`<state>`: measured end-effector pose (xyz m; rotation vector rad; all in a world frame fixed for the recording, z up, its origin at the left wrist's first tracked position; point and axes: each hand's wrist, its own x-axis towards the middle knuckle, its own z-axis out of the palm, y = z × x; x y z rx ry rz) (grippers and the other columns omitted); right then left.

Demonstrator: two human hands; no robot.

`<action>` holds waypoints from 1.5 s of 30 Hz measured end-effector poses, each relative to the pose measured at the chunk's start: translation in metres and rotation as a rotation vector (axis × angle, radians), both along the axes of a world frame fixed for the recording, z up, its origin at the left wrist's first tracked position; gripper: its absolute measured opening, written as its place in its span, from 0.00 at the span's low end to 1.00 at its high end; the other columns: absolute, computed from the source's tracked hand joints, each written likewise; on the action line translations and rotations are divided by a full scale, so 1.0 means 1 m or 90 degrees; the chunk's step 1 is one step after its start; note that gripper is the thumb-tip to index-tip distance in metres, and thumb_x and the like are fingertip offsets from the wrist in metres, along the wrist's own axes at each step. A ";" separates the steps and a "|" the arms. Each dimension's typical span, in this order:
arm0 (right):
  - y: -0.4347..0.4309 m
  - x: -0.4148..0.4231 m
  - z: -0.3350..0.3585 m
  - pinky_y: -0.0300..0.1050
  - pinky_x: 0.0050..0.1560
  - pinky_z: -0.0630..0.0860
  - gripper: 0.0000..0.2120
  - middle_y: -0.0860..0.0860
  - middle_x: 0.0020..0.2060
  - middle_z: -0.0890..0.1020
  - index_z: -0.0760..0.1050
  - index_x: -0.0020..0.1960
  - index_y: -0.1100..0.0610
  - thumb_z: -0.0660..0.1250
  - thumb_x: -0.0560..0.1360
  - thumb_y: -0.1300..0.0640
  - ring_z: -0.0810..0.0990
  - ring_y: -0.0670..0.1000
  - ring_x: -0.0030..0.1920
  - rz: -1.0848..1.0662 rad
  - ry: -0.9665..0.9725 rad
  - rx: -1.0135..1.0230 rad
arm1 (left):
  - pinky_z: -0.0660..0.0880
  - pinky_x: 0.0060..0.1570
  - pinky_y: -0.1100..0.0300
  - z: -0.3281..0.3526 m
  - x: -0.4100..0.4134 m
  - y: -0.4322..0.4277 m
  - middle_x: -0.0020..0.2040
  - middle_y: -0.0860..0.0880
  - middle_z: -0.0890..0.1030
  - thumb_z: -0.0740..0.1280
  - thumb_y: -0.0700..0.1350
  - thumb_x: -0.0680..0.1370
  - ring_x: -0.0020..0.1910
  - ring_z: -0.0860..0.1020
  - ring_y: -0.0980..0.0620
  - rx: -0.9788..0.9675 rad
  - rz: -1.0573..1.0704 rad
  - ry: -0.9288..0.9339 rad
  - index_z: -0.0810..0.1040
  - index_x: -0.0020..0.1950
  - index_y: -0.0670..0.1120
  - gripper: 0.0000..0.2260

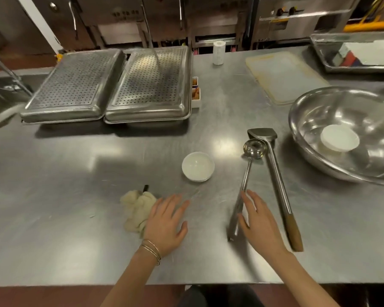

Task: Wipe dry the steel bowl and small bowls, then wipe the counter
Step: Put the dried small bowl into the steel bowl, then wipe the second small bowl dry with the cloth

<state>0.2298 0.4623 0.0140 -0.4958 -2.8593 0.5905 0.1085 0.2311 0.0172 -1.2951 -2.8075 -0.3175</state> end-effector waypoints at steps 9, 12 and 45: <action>-0.001 -0.071 -0.006 0.51 0.61 0.71 0.26 0.58 0.70 0.65 0.59 0.73 0.58 0.61 0.77 0.58 0.66 0.59 0.68 0.090 -0.075 -0.043 | 0.59 0.62 0.51 -0.017 -0.037 -0.035 0.58 0.48 0.77 0.59 0.52 0.69 0.59 0.69 0.49 -0.042 0.076 -0.018 0.72 0.60 0.50 0.20; 0.002 -0.112 -0.012 0.50 0.63 0.68 0.27 0.59 0.70 0.65 0.54 0.75 0.59 0.58 0.79 0.55 0.67 0.58 0.67 0.066 -0.095 -0.062 | 0.61 0.60 0.52 -0.024 -0.060 -0.047 0.56 0.48 0.78 0.59 0.53 0.70 0.57 0.69 0.49 -0.064 0.100 -0.027 0.76 0.59 0.49 0.20; -0.269 -0.174 -0.008 0.27 0.51 0.72 0.22 0.35 0.54 0.72 0.64 0.69 0.46 0.63 0.77 0.58 0.74 0.35 0.53 0.071 -0.116 -0.560 | 0.78 0.51 0.50 -0.029 -0.125 -0.231 0.65 0.56 0.70 0.67 0.53 0.65 0.62 0.71 0.56 0.563 0.239 -0.745 0.65 0.66 0.56 0.30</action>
